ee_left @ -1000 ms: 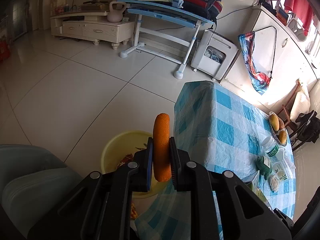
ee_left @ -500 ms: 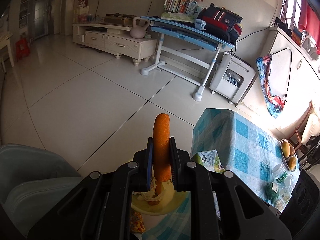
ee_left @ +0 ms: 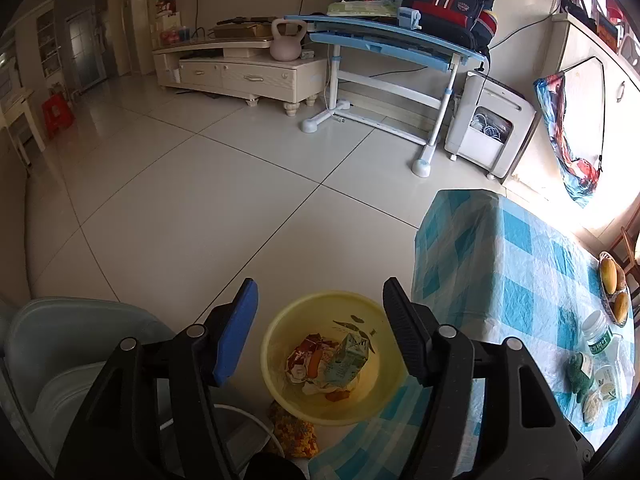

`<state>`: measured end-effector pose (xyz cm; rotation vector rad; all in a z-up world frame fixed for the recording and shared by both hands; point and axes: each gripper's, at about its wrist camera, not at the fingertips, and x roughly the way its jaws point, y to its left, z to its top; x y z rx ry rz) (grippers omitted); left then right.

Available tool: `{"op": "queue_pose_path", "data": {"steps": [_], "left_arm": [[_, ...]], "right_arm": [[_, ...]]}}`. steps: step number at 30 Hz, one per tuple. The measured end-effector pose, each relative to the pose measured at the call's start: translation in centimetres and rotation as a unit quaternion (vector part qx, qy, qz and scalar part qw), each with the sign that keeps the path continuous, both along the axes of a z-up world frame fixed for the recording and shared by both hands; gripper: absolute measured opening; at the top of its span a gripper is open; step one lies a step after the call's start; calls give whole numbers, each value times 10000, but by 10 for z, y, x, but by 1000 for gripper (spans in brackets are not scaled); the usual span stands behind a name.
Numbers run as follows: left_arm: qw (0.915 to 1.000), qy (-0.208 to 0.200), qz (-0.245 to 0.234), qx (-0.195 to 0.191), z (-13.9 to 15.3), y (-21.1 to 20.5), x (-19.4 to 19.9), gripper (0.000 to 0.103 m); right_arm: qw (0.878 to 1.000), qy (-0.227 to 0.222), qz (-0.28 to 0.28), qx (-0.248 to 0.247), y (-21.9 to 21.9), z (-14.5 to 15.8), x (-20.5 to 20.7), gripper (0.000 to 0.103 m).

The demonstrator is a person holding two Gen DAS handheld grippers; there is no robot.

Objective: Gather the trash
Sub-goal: 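Open both grippers to drop the carton and peel into the basin, then move both grippers back over the table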

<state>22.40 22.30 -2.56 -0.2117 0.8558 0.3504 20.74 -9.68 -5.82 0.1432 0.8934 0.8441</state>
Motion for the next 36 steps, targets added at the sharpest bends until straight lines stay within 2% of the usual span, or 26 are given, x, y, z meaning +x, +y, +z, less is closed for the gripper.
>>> {"op": "queue_pose_path", "data": {"steps": [7, 10, 13, 16, 19, 21, 23, 29, 36], "left_arm": [[9990, -69, -325, 297, 5, -29, -8, 73], [9975, -107, -596, 351, 7, -51, -14, 77], [9933, -16, -1101, 361, 3, -84, -18, 80], [9822, 222, -1845, 282, -8, -130, -26, 81], [9675, 399, -2471, 369, -19, -177, -34, 81], [9583, 375, -2775, 574, -22, -204, -41, 81], [9528, 290, -2953, 641, -20, -221, -46, 81], [9562, 261, -2877, 464, -20, -225, -46, 82], [9674, 294, -2504, 247, -19, -203, -35, 84]], "right_arm": [[9937, -416, -821, -644, -93, 7, -58, 76], [9865, -350, -1360, -837, -132, 4, -75, 79], [9773, -100, -1946, -832, -167, 1, -86, 79], [9686, 106, -2384, -691, -188, -2, -90, 80], [9662, 60, -2499, -631, -193, 4, -92, 80], [9667, -39, -2493, -584, -192, 9, -94, 80], [9669, -125, -2468, -627, -192, 10, -97, 82], [9656, -24, -2504, -704, -196, -3, -93, 83], [9673, -140, -2382, -864, -184, -8, -92, 83]]}}
